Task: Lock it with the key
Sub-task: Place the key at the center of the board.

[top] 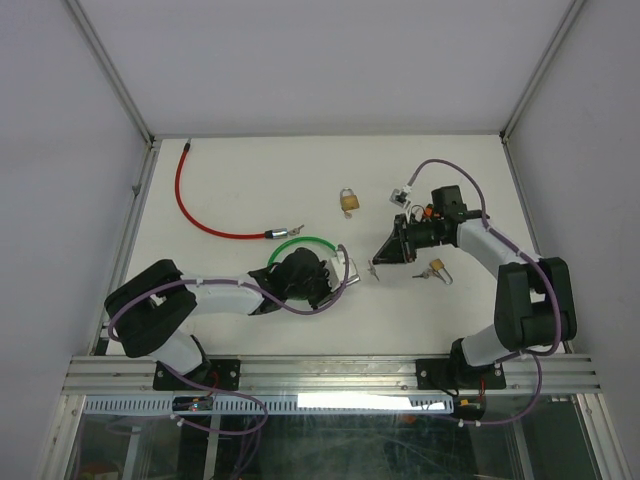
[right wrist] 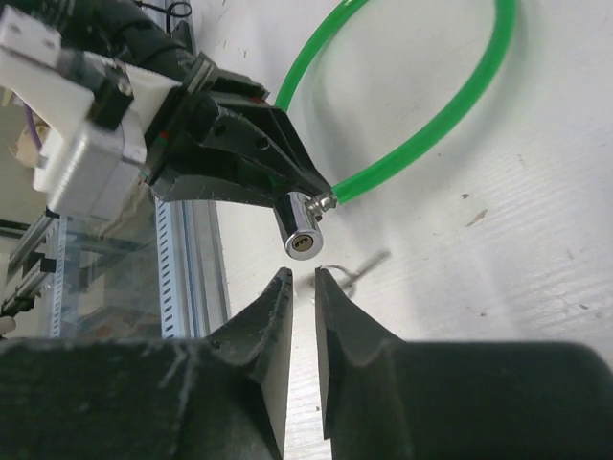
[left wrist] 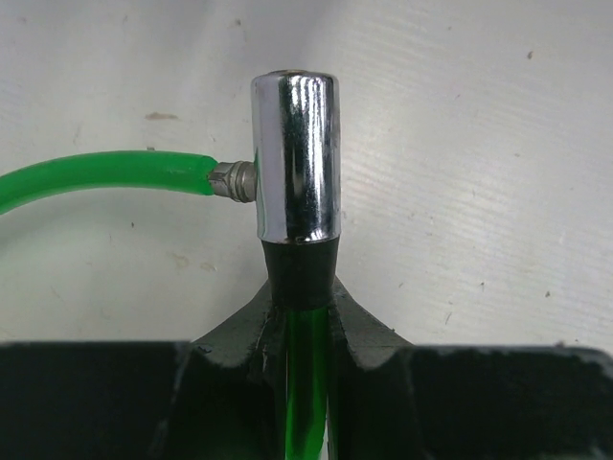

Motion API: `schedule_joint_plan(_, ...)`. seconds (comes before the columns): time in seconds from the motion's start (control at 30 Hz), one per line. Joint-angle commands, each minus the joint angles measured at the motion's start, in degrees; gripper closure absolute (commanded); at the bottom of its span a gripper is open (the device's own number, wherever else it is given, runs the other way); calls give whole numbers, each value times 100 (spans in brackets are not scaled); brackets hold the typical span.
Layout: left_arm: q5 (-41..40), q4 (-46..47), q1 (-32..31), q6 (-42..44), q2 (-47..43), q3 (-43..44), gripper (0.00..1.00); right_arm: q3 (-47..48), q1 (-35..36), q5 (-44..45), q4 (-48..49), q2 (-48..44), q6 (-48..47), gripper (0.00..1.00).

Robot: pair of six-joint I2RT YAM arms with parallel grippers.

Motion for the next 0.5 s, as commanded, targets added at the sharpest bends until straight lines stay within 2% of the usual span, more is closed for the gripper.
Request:
schedule_joint_plan(0.0, -190, -101, -37, -208, -118, -40, 100, 383, -101, -174, 62, 153, 515, 100)
schedule_joint_plan(0.47, 9, 79, -37, -375, -350, -193, 100, 47, -88, 550, 745, -351, 520, 100)
